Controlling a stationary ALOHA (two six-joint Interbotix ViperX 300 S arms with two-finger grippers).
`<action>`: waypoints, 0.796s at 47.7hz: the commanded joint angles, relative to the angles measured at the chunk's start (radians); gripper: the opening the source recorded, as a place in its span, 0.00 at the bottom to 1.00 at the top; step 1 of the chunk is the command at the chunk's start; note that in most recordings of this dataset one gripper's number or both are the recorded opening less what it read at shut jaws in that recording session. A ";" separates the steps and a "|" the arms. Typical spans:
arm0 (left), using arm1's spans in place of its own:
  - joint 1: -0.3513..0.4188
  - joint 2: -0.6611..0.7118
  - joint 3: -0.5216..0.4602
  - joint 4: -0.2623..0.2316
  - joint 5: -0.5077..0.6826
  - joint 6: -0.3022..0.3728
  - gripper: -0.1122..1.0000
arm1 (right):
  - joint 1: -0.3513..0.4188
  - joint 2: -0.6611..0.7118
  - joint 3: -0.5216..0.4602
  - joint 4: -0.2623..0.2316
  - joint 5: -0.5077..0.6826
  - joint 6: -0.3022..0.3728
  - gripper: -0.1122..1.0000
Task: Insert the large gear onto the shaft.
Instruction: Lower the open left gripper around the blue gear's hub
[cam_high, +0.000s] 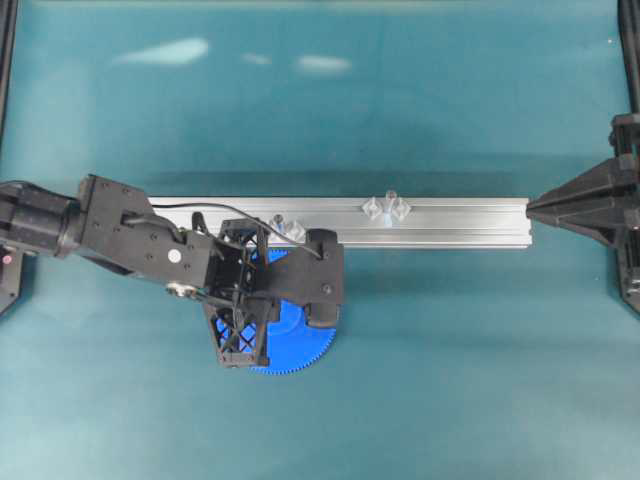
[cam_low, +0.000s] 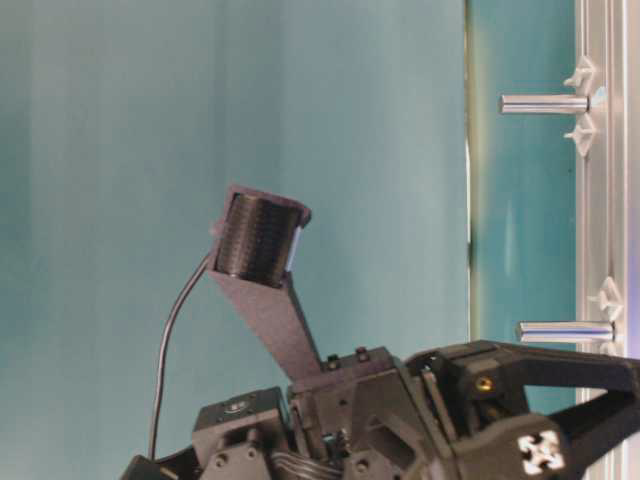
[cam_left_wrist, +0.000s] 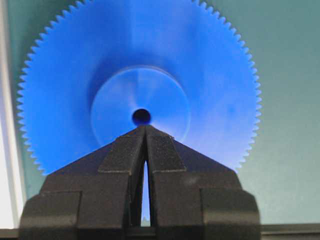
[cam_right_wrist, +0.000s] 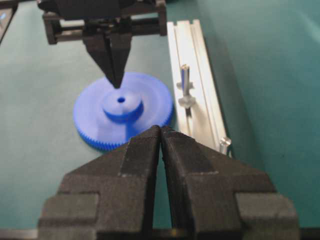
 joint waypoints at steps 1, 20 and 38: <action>-0.008 -0.009 -0.023 0.002 0.002 0.006 0.12 | -0.002 0.002 -0.008 0.000 -0.005 0.011 0.24; -0.008 0.005 -0.040 0.003 0.015 0.032 0.12 | -0.002 0.000 -0.008 0.002 -0.005 0.011 0.24; -0.006 0.023 -0.055 0.005 0.008 0.021 0.25 | -0.002 0.000 -0.006 0.002 0.008 0.012 0.24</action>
